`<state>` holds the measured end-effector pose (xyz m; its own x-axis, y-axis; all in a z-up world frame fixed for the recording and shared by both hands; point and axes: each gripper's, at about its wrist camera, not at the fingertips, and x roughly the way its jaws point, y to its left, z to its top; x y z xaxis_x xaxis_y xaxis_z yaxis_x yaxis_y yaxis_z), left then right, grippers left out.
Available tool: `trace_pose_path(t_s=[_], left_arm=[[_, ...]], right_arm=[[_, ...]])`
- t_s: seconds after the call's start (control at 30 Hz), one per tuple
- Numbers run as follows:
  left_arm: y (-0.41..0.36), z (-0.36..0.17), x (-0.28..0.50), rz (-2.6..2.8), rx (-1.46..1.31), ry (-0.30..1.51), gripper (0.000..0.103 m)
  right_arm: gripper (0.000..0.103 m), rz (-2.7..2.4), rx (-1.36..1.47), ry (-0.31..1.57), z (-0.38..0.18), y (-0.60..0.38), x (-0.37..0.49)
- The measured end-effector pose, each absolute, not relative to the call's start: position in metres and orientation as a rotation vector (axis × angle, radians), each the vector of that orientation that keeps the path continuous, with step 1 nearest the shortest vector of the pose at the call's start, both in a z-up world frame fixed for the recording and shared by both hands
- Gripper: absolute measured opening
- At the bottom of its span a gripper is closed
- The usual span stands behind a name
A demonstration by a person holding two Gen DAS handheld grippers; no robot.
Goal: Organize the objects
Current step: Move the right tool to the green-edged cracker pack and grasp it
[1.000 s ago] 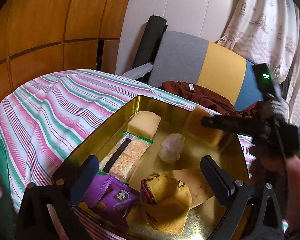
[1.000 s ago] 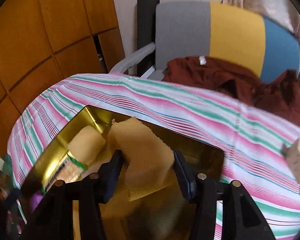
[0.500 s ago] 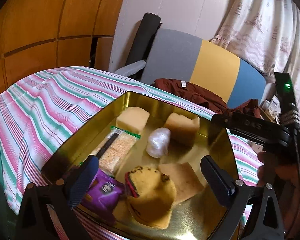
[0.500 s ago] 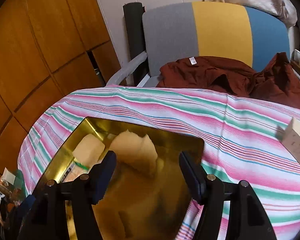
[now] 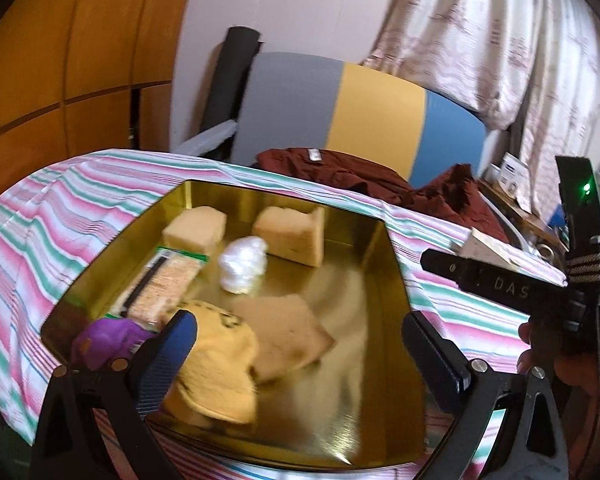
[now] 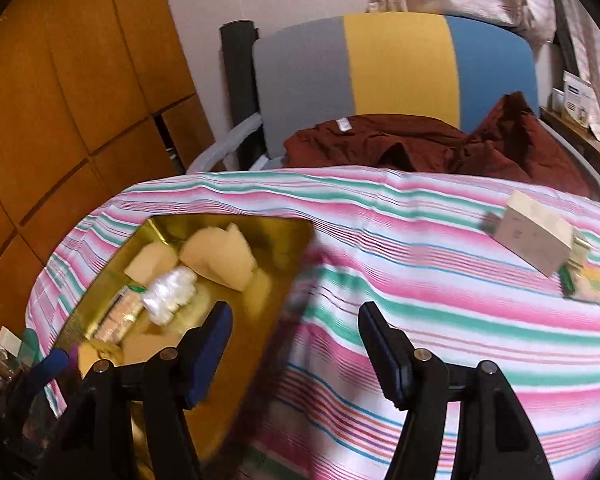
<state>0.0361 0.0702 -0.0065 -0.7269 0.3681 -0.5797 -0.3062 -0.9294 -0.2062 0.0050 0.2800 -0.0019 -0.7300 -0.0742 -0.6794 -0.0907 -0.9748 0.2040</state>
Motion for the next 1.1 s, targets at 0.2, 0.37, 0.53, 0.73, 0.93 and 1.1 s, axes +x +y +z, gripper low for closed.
trace_pose_path(t_s=[0.2, 0.37, 0.53, 0.73, 0.93, 1.1], left_arm=[[0.092, -0.005, 0.053, 2.522, -0.886, -0.091, 0.103], [0.114, -0.007, 0.072, 2.456, -0.836, -0.005, 0.103], [0.130, -0.011, 0.084, 2.398, -0.855, 0.024, 0.103], [0.148, -0.011, 0.097, 2.350, -0.858, 0.063, 0.103], [0.159, -0.009, 0.104, 2.333, -0.849, 0.115, 0.103], [0.165, -0.011, 0.104, 2.325, -0.879, 0.147, 0.103]], right_arm=[[0.066, 2.794, -1.166, 0.396, -0.020, 0.319, 0.036], [0.066, 2.702, -1.164, 0.449, -0.034, 0.357, 0.063], [0.066, 2.598, -1.132, 0.499, -0.047, 0.402, 0.094], [0.066, 2.514, -1.064, 0.476, -0.045, 0.463, 0.100], [0.066, 2.422, -1.016, 0.479, -0.023, 0.539, 0.060], [0.066, 2.257, -1.044, 0.561, -0.022, 0.605, 0.022]])
